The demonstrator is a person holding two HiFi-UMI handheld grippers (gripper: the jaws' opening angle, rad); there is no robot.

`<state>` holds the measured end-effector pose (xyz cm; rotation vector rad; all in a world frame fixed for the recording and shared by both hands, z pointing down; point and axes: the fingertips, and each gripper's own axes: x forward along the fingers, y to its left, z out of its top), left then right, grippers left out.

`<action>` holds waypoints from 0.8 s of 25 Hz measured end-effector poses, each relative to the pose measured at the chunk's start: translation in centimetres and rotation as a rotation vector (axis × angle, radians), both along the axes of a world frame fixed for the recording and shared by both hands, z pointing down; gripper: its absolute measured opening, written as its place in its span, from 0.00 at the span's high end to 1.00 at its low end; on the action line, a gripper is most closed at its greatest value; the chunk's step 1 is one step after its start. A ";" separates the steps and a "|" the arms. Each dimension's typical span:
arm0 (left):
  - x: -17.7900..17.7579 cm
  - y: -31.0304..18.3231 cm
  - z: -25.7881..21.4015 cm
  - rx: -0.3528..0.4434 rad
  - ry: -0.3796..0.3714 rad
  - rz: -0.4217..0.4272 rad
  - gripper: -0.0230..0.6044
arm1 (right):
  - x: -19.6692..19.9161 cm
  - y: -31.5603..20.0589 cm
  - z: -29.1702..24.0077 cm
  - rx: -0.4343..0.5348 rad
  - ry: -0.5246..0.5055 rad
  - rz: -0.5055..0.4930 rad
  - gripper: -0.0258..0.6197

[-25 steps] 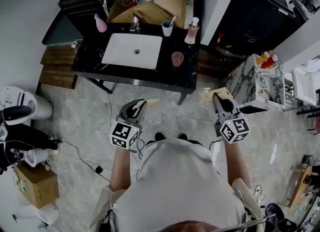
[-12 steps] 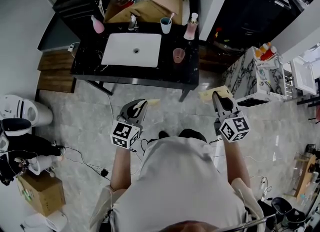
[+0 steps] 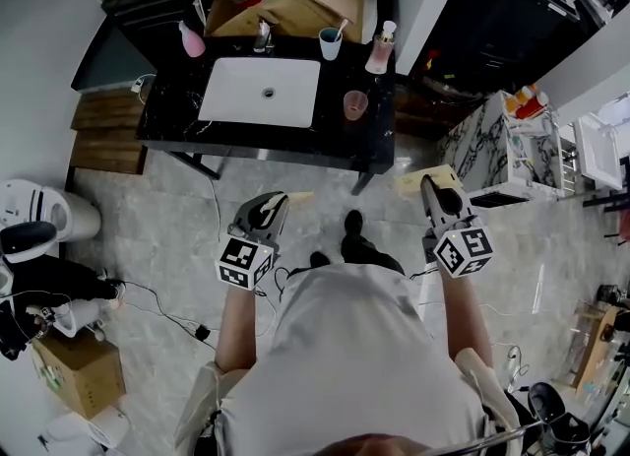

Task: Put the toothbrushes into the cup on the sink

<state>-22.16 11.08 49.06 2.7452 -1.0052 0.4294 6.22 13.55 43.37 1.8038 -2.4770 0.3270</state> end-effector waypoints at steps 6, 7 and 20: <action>0.7 -2.4 0.6 -0.015 -0.011 -0.028 0.91 | 0.5 -3.3 1.1 -0.016 -0.012 -0.028 0.85; 0.7 -2.9 0.7 -0.021 -0.012 -0.036 0.91 | 0.6 -4.0 1.3 -0.019 -0.014 -0.034 0.85; 4.6 -10.8 1.5 -0.067 -0.031 -0.089 0.91 | 4.2 -13.4 3.2 -0.067 -0.037 -0.087 0.85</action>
